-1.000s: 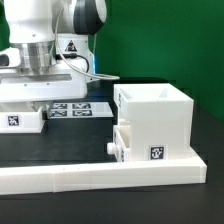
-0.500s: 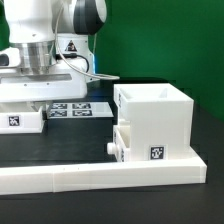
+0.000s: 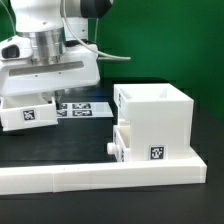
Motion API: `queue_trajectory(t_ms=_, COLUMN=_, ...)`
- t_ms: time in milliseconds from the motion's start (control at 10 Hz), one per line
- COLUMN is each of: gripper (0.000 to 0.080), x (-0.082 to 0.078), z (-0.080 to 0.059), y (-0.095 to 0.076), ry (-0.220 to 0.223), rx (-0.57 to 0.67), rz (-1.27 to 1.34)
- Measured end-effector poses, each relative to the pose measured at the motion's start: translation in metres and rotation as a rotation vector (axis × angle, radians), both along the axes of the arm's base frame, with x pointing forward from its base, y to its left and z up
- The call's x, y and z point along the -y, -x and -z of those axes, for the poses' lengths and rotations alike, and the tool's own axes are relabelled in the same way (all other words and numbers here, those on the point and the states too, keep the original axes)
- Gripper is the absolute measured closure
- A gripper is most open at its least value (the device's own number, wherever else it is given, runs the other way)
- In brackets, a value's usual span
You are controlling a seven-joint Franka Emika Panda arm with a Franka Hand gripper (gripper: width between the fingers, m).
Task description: Assemble drawer
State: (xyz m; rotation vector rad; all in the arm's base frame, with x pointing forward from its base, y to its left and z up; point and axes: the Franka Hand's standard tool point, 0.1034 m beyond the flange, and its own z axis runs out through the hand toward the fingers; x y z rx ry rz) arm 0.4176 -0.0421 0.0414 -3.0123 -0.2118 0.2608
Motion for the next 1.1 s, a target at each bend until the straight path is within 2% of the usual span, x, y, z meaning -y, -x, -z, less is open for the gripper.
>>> queue_trajectory(t_ms=100, gripper=0.0757, x=-0.002, z=0.000, y=-0.008, ry=-0.004, rx=0.018, rz=-0.005)
queue_trajectory(t_ms=400, gripper=0.0757, x=-0.001, z=0.002, y=-0.005, ry=-0.032, rx=0.028, rz=-0.175)
queue_trajectory(t_ms=500, gripper=0.0757, x=0.000, z=-0.002, y=-0.012, ry=-0.048, rx=0.049, rz=-0.305)
queue_trajectory(t_ms=700, gripper=0.0757, x=0.002, z=-0.014, y=-0.038, ry=-0.083, rx=0.107, rz=-0.608)
queue_trajectory(t_ms=900, gripper=0.0757, x=0.002, z=-0.026, y=-0.055, ry=-0.083, rx=0.112, rz=-0.794)
queue_trajectory(t_ms=1100, gripper=0.0757, x=0.005, z=-0.022, y=-0.050, ry=-0.105, rx=0.115, rz=-0.914)
